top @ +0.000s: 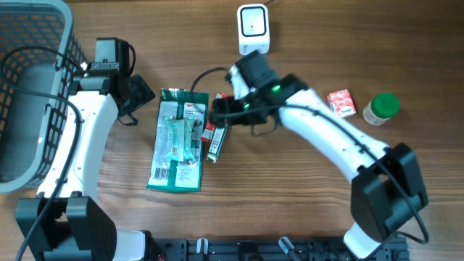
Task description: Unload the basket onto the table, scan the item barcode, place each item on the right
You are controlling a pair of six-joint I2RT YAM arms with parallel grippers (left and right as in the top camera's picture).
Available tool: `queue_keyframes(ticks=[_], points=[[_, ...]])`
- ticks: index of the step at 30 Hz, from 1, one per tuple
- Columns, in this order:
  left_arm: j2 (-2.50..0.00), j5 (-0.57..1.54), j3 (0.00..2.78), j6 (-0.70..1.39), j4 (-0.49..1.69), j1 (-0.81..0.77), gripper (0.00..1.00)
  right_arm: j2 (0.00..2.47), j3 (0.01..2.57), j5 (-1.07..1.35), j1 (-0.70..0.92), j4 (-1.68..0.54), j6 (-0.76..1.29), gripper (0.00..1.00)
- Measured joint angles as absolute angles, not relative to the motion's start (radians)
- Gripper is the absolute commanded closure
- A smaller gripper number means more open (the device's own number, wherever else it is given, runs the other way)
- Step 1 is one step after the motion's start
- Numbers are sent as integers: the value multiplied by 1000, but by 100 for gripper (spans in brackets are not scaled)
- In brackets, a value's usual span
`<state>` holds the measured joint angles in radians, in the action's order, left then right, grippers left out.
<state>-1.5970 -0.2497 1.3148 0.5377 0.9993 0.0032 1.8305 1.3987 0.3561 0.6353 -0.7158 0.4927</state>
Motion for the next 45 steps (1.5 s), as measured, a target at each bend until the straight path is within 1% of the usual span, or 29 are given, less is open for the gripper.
queue_keyframes(ticks=[2,3,4,9,13,15,20,24,28,31,35,38,45], points=[[-1597,-250,1315,538,999,3,0,1833,1399,285,694,-717,581,19],[-1597,-250,1315,538,999,3,0,1836,1399,241,723,-717,622,20],[-1597,-250,1315,538,999,3,0,1848,1399,147,774,-717,693,20],[-1597,-250,1315,538,999,3,0,1896,1399,-12,860,-717,807,22],[-1597,-250,1315,538,999,3,0,1954,1399,-68,885,-715,875,23],[-1597,-250,1315,538,999,3,0,1989,1399,-84,886,-712,897,25],[-1597,-250,1315,538,999,3,0,2031,1397,-101,881,-725,910,29],[-1597,-250,1315,538,999,3,0,2031,1397,-103,848,-776,850,29],[-1597,-250,1315,538,999,3,0,2031,1397,-103,766,-868,773,29],[-1597,-250,1315,538,999,3,0,2031,1397,-89,691,-879,667,27],[-1597,-250,1315,538,999,3,0,2031,1399,6,588,-894,479,27],[-1597,-250,1315,538,999,3,0,2031,1431,109,531,-937,300,25],[-1597,-250,1315,538,999,3,0,1976,1518,175,501,-961,-65,25]])
